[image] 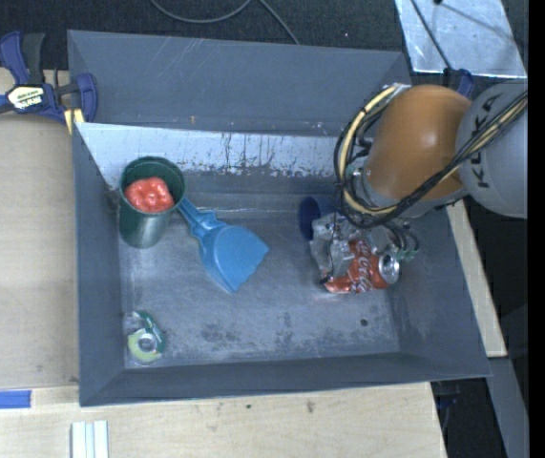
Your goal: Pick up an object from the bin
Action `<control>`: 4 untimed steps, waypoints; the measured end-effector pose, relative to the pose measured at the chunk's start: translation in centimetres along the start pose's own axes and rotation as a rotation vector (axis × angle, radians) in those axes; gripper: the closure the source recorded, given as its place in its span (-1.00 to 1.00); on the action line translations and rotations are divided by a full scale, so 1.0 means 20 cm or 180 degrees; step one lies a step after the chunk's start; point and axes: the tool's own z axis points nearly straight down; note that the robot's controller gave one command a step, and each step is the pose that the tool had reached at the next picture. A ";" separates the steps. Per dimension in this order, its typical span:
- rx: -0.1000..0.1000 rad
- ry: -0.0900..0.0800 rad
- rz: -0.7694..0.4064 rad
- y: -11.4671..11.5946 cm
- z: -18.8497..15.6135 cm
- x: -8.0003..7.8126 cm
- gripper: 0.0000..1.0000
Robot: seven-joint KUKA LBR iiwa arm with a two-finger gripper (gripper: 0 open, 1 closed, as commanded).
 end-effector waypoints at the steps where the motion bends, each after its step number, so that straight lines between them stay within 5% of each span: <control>1: 0.0005 -0.0018 0.0087 -0.09 -0.28 -0.03 1.00; 2: 0.0005 -0.0014 -0.0203 -0.30 -0.59 0.22 -1.00; 4: 0.0014 -0.0037 0.0042 -0.30 -0.52 0.21 -1.00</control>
Offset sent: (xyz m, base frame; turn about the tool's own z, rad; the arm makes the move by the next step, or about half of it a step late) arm -0.0327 -0.0680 0.1175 -0.0671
